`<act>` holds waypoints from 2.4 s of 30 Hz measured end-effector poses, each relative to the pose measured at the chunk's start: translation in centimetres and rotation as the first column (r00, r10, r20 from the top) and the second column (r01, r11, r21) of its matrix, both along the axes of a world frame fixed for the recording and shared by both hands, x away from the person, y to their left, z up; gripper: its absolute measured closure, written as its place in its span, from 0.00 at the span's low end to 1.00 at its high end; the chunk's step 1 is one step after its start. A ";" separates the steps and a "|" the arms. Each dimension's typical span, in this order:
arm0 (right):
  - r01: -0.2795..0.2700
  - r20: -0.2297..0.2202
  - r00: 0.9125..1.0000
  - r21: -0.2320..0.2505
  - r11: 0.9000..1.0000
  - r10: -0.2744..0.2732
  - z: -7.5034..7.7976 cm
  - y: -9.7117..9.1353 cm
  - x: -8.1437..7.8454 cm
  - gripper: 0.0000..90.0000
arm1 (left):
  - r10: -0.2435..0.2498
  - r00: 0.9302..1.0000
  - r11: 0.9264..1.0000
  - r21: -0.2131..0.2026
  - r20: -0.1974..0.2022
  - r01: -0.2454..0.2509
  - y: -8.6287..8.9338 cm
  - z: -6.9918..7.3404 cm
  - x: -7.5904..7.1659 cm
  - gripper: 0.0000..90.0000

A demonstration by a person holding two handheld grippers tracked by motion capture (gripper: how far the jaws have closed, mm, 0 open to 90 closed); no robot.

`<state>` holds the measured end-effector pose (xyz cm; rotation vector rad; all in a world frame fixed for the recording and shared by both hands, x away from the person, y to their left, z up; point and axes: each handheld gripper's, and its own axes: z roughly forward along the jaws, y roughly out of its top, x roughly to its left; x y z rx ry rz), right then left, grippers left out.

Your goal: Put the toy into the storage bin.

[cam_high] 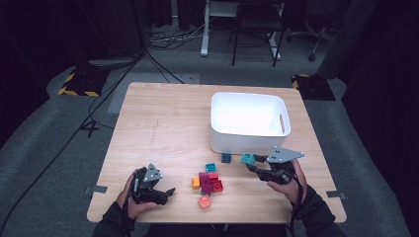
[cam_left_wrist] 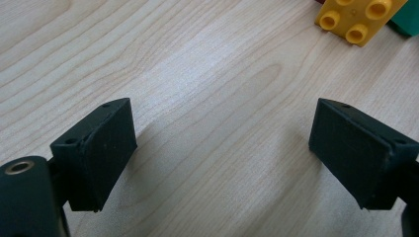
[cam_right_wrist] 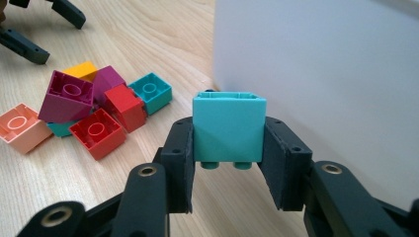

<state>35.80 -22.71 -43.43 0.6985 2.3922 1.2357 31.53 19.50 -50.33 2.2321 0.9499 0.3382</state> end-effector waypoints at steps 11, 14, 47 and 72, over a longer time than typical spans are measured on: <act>0.026 0.009 1.000 0.016 1.000 -0.026 1.2 -1.5 -0.3 0.66 | 0.000 1.000 1.000 0.000 0.000 0.000 0.0 0.0 0.0 0.12; 0.029 0.014 0.999 0.018 0.999 -0.029 1.6 -1.8 -0.4 0.66 | -0.001 1.000 1.000 0.000 0.001 0.001 0.0 0.0 0.0 0.12; 0.084 0.091 0.992 0.079 0.993 -0.092 6.7 -3.9 0.1 0.66 | 0.005 1.000 1.000 0.008 0.003 -0.005 0.0 0.0 0.0 0.12; 0.162 0.126 0.977 0.088 0.983 -0.172 9.2 -3.5 3.5 0.66 | 0.005 1.000 1.000 0.007 0.003 -0.005 0.0 0.0 0.0 0.12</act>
